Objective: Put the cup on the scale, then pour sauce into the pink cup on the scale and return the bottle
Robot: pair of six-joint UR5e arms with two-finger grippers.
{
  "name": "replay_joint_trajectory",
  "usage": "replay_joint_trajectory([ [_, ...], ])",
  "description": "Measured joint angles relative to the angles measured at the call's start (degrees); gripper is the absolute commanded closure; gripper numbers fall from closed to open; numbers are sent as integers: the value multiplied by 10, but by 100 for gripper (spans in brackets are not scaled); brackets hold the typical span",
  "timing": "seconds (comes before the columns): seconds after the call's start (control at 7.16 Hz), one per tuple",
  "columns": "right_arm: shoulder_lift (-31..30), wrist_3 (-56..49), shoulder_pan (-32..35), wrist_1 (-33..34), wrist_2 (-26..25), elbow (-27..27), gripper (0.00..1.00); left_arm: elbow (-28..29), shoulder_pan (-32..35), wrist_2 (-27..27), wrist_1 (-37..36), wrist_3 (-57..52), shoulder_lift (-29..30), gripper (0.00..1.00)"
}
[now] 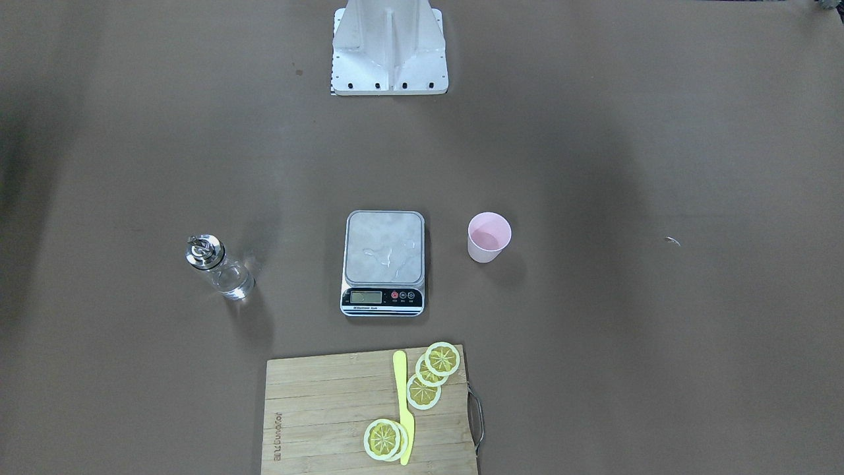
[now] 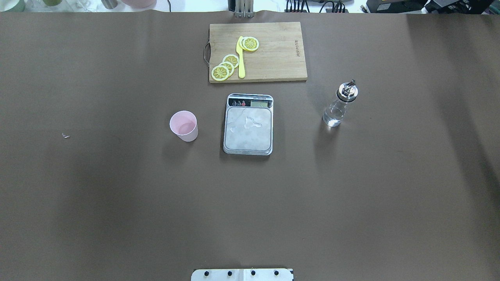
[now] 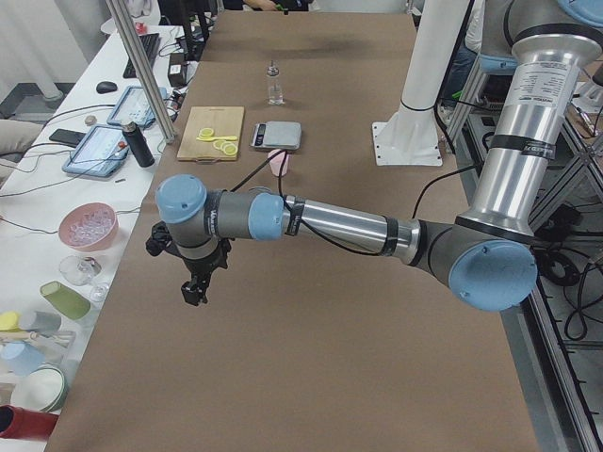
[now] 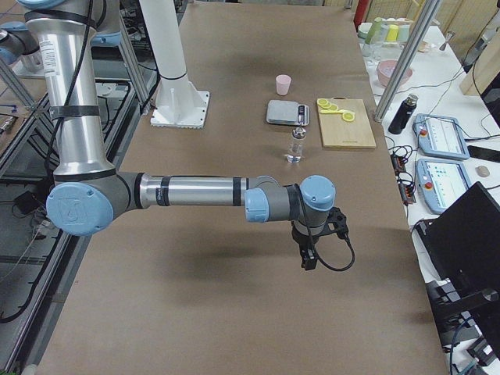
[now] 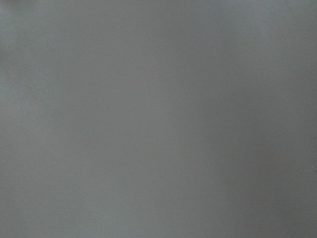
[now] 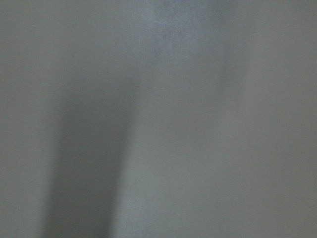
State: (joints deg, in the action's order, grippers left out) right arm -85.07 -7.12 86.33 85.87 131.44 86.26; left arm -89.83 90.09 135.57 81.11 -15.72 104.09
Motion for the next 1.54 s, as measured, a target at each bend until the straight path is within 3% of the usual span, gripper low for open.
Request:
replay_joint_trajectory([
  [0.98, -12, -11, 4, 1, -6, -2, 0, -70, -268, -9, -2, 520, 155, 0],
  [1.54, -15, -11, 3, 0, -7, -3, 0, -69, -410, -88, 76, 713, 170, 0],
])
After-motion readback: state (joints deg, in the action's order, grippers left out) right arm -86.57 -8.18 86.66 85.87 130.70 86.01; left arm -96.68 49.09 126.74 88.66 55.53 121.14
